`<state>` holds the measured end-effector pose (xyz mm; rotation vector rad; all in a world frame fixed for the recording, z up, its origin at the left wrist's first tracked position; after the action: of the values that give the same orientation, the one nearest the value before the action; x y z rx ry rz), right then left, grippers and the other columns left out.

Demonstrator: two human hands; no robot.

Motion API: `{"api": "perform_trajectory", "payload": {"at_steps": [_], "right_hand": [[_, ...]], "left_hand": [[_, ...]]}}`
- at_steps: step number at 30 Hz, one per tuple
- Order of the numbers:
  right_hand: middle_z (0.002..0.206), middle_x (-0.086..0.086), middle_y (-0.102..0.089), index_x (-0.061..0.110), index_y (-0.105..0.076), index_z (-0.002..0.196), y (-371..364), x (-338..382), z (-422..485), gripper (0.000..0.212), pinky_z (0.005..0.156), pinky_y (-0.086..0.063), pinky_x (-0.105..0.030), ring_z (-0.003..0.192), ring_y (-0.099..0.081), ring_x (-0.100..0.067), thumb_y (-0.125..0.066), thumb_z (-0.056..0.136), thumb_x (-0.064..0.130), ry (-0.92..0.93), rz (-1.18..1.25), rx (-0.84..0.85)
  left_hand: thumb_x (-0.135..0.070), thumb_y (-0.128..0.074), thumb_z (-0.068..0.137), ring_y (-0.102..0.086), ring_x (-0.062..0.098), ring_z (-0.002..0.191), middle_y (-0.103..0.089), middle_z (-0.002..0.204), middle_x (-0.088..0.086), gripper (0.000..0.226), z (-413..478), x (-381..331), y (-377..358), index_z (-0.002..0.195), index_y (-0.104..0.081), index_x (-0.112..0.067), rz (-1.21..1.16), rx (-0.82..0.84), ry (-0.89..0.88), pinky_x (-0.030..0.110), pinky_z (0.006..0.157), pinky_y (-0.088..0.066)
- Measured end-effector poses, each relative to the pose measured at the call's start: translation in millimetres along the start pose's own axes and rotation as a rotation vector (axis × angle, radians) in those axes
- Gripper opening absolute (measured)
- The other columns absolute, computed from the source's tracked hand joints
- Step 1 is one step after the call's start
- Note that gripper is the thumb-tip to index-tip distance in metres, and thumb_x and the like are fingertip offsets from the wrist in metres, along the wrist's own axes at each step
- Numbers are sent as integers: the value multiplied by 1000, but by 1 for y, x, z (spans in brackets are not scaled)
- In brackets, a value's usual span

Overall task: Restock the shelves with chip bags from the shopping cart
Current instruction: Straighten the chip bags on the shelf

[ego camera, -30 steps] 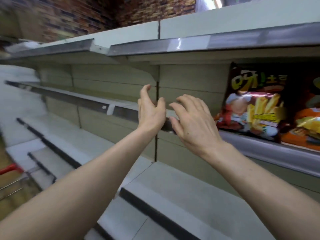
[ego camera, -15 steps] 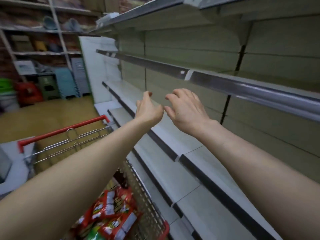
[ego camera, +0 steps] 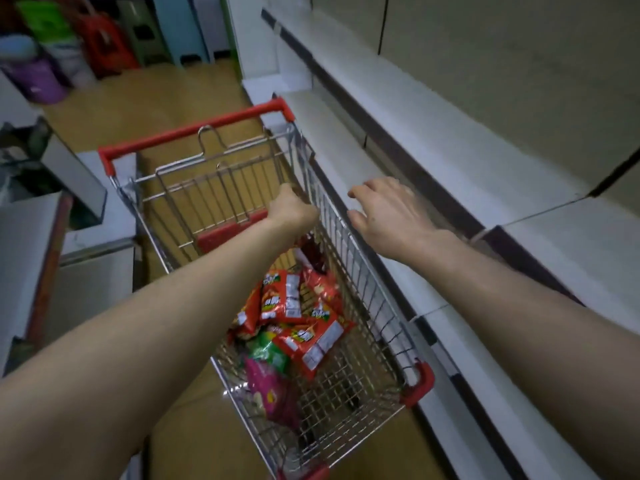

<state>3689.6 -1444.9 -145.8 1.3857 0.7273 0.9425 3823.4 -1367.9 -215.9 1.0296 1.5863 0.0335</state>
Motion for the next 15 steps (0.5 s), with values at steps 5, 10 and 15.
{"api": "perform_trajectory", "payload": {"at_steps": [5, 10, 15], "right_hand": [[133, -13, -49, 11, -51, 130, -93, 23, 33, 37, 103, -32, -40, 127, -40, -32, -41, 100, 31, -10, 57, 162], [132, -13, -50, 12, -51, 132, -166, 39, 65, 39, 107, -32, -42, 127, -40, -31, -40, 101, 34, -26, 99, 287], [135, -11, -49, 16, -45, 140, -227, 50, 89, 43, 105, -31, -39, 128, -39, -29, -41, 102, 33, -46, 119, 369]], "left_hand": [[-22, -64, 83, -55, 36, 115, -49, 131, 15, 61, 59, 93, -3, 138, -36, -19, 30, 40, 170, 47, 98, -50], [-21, -63, 81, -57, 33, 111, -53, 125, 13, 65, 105, 175, 6, 139, -35, -20, 16, 24, 322, 47, 97, -50], [-23, -63, 83, -55, 34, 112, -53, 124, 14, 62, 132, 241, 5, 138, -34, -20, 30, 22, 467, 48, 93, -52]]}}
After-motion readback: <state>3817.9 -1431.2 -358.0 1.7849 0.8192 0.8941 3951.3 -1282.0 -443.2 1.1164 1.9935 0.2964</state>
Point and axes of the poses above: each hand's wrist, its own z-axis towards the middle knuckle, its own y-axis out of the back of the hand, x = y × z, the point moved 8 cm from there along z, towards the middle knuckle
